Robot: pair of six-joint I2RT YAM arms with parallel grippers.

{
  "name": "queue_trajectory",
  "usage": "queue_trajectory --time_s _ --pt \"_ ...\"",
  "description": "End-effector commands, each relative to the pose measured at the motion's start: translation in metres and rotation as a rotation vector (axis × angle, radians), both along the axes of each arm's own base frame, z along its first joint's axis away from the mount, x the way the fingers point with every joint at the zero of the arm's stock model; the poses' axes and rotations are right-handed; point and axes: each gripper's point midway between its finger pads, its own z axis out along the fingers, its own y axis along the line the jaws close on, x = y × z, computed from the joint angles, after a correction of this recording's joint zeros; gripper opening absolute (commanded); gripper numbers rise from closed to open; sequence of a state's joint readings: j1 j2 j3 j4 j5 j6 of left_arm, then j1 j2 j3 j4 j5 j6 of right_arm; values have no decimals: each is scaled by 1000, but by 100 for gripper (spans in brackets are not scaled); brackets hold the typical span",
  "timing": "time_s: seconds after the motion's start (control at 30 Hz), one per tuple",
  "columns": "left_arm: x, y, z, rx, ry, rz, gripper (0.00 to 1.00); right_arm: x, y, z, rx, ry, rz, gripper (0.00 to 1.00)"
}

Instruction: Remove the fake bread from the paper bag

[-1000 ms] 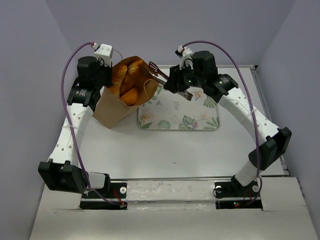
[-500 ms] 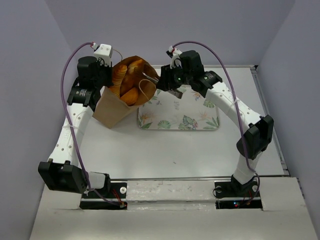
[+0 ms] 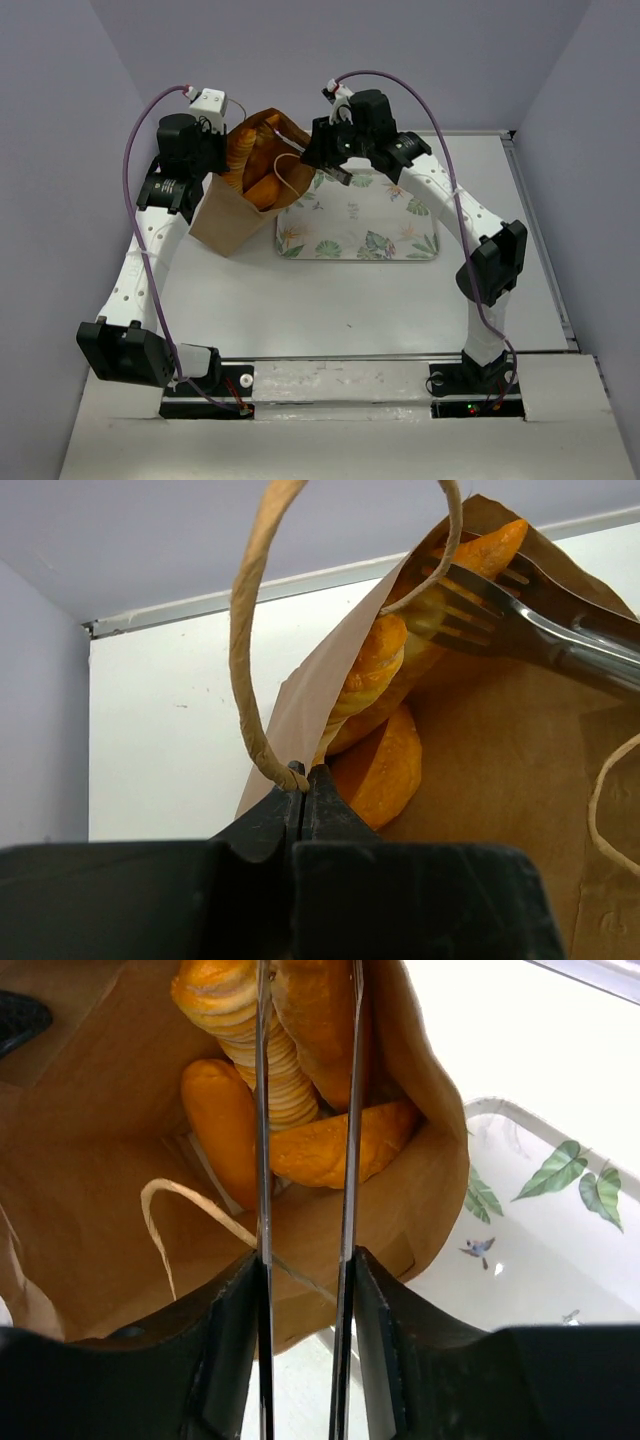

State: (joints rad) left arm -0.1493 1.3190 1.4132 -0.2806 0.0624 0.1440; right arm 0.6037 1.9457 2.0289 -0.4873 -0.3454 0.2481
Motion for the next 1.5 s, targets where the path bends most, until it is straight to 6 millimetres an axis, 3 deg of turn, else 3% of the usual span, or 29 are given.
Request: queue_trajectory --time_s 0.0,0.13,0.3,0.4,0.43,0.57,0.67,0.77,0.83,0.97,1.0,1.07,1.1,1.13,1.23,1.27,1.4,1.47 --pt "-1 -6 26 -49 -93 -6 0 5 11 43 83 -100 16 40" --pt "0 10 22 -85 -74 112 0 3 9 53 96 -116 12 18" --pt "-2 37 -3 -113 5 294 0 -5 4 91 160 -147 -1 6" --pt "0 44 -14 -100 27 324 0 -13 2 131 224 -201 5 1" --pt "2 48 -16 -99 31 333 0 -17 -2 154 255 -241 3 1" --pt "6 58 -17 -80 12 356 0 -31 -15 214 342 -353 -15 1" --pt "8 68 -18 -67 3 375 0 -40 -24 248 399 -424 -29 1" --pt "11 80 -19 -58 -2 399 0 -48 -42 282 440 -513 -83 1" --pt "12 87 -18 -61 -13 416 0 -46 -57 294 441 -551 -155 1" --pt "15 105 -16 -5 -36 445 0 -44 -100 311 413 -618 -323 1" --pt "14 120 -15 -2 -39 478 0 -50 -118 321 407 -652 -367 1" --pt "15 125 -13 3 -52 486 0 -39 -145 311 359 -647 -505 1" --pt "15 127 -11 12 -59 487 0 -45 -163 315 344 -665 -554 1" --pt "15 127 -8 15 -69 483 0 -35 -169 293 292 -627 -613 1" --pt "15 125 -5 21 -75 472 0 -26 -189 256 229 -548 -694 1" --pt "16 124 -5 18 -74 463 0 -14 -183 215 193 -449 -695 1" --pt "17 120 -4 5 -77 444 0 6 -160 135 264 -183 -594 1" --pt "15 119 -3 1 -79 439 0 0 -137 122 325 -119 -485 1"
